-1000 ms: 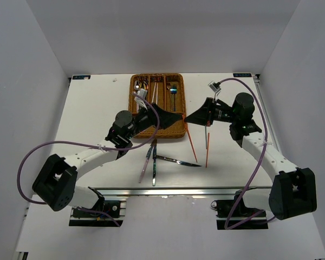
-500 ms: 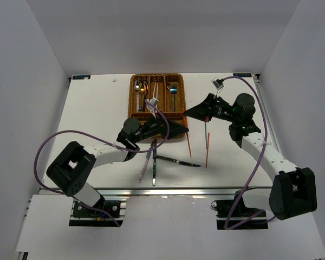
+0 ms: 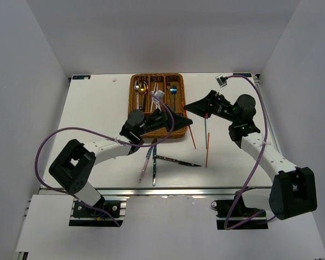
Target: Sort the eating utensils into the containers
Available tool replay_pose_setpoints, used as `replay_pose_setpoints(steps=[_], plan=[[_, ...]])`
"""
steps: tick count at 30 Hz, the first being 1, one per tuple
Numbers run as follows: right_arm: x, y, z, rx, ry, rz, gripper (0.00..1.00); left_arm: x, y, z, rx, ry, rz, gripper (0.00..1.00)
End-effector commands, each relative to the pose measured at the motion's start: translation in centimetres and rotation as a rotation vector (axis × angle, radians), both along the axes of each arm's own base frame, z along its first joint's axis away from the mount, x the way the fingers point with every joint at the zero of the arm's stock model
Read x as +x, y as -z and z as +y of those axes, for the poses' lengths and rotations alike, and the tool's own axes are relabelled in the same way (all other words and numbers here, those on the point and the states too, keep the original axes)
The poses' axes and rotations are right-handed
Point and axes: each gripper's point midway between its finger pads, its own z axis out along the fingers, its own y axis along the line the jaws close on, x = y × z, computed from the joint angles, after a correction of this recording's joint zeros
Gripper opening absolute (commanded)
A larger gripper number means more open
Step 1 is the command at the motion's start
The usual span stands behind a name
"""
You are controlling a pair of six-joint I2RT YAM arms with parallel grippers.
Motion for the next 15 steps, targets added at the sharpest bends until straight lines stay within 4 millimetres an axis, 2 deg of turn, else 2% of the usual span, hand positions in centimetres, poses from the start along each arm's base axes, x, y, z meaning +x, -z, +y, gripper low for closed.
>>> replay_pose_setpoints(steps=[1, 3, 4, 6, 7, 11, 12, 15], plan=[[-0.8, -1.2, 0.2, 0.025, -0.022, -0.044, 0.00, 1.1, 0.8, -0.4, 0.094, -0.049, -0.013, 0.00], [-0.5, -0.8, 0.1, 0.010, -0.007, -0.034, 0.02, 1.6, 1.0, -0.1, 0.136, -0.084, -0.050, 0.00], [-0.3, -0.6, -0.1, 0.007, 0.004, -0.032, 0.12, 1.9, 1.7, 0.0, 0.182, -0.101, -0.032, 0.00], [-0.2, -0.6, -0.5, 0.010, 0.019, -0.032, 0.27, 2.4, 1.5, 0.6, 0.215, -0.150, -0.068, 0.00], [0.2, -0.5, -0.9, 0.010, 0.037, -0.030, 0.39, 2.5, 2.0, 0.9, 0.245, -0.162, -0.056, 0.00], [0.8, -0.4, -1.7, 0.011, 0.065, -0.018, 0.45, 3.4, 2.4, 1.6, 0.306, -0.225, -0.075, 0.00], [1.0, -0.4, -2.0, 0.012, 0.074, -0.016, 0.47, 3.9, 2.9, 2.0, 0.334, -0.255, -0.059, 0.00], [2.1, 0.1, -3.3, 0.007, 0.120, 0.007, 0.47, 4.7, 3.2, 2.5, 0.368, -0.306, -0.054, 0.00]])
